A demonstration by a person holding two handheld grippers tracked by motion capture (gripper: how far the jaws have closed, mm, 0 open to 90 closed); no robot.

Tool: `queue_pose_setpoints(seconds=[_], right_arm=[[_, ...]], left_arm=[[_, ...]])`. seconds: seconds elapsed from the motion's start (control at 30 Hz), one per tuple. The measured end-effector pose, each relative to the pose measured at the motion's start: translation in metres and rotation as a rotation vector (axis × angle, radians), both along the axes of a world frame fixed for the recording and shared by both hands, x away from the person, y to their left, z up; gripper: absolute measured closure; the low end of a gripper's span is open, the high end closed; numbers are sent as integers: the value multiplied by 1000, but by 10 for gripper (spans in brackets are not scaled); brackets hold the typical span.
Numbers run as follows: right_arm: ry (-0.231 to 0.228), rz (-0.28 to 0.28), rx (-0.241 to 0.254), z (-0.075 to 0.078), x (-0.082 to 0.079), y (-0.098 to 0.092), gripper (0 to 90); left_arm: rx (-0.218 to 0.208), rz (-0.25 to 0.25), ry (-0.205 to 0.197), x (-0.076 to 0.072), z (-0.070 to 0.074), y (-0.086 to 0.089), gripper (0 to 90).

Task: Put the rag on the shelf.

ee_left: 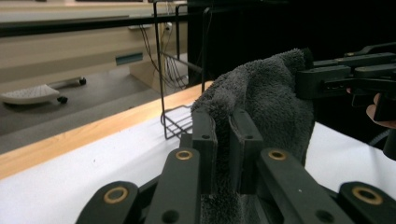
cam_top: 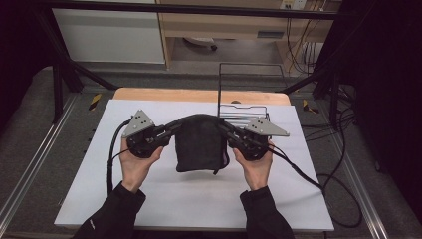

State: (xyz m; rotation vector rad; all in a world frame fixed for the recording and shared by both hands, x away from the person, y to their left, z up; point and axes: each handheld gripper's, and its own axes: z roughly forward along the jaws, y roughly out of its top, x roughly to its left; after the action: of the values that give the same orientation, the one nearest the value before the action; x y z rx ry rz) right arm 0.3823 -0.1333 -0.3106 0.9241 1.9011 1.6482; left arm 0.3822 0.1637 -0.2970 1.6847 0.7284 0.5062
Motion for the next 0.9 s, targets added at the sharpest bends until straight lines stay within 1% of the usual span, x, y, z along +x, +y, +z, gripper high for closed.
queue_pose_setpoints(seconds=[0.07,0.37,0.5,0.67,0.8,0.9], right_arm=[[-11,-10,5,3,-1,-3,800],[-65,-51,12,17,-8,-18,800],[-94,-75,10,24,-11,-26,799],[-129,-106,25,33,-14,-37,800],[-152,-133,36,39,-16,-46,800],[-168,-151,43,45,-16,-52,800]], left_arm=[[-14,-1,-7,1,2,-3,820],[-45,-1,-59,4,13,-22,820],[-61,-12,-78,7,19,-32,820],[-85,-25,-102,10,26,-44,820],[-85,-35,-117,13,34,-54,820],[-94,-40,-128,15,40,-62,820]])
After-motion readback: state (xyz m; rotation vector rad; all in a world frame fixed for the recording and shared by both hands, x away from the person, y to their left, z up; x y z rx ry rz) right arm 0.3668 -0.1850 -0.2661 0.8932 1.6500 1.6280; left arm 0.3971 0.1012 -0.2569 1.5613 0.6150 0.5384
